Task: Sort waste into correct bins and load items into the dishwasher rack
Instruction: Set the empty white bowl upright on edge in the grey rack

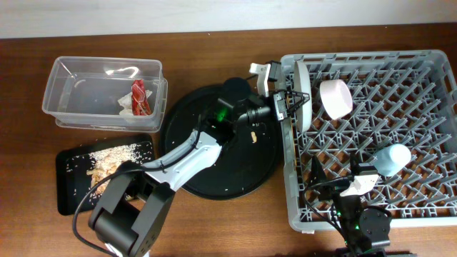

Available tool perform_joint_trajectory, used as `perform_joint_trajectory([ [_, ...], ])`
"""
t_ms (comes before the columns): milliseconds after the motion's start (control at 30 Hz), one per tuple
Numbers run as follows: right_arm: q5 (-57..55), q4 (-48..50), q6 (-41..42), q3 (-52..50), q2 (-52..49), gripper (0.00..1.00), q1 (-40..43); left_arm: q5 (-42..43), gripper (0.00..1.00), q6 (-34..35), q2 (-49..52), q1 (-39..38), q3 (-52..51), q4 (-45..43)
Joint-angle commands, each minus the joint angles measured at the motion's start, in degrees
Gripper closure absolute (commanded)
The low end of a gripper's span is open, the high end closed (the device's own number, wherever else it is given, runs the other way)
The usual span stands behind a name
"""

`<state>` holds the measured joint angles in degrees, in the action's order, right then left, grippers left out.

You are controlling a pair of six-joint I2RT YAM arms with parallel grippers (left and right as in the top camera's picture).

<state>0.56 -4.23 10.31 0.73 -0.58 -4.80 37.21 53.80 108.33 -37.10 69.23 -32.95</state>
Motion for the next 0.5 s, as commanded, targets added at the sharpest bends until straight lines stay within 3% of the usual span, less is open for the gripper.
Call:
perform_joint_trajectory([
  [0, 0.3, 0.0, 0.0, -0.4, 0.4, 0.02, 0.4, -4.3, 0.57, -4.0, 0.0, 0.6, 0.2, 6.3],
  [33, 0.3, 0.0, 0.0, -0.4, 0.4, 0.02, 0.4, -4.2, 0.53, -6.1, 0.0, 1.2, 0.2, 7.9],
  [133, 0.3, 0.0, 0.0, -0.4, 0.4, 0.02, 0.4, -0.2, 0.01, -12.5, -0.1, 3.7, 0.3, 9.5],
  [300, 0.3, 0.0, 0.0, -0.4, 0.4, 0.02, 0.4, 6.6, 0.01, -14.4, -3.2, 9.5, 0.3, 13.0],
  [467, 0.3, 0.0, 0.0, -0.4, 0.4, 0.02, 0.4, 0.6, 0.01, -31.0, -13.4, 15.1, 0.3, 35.9],
])
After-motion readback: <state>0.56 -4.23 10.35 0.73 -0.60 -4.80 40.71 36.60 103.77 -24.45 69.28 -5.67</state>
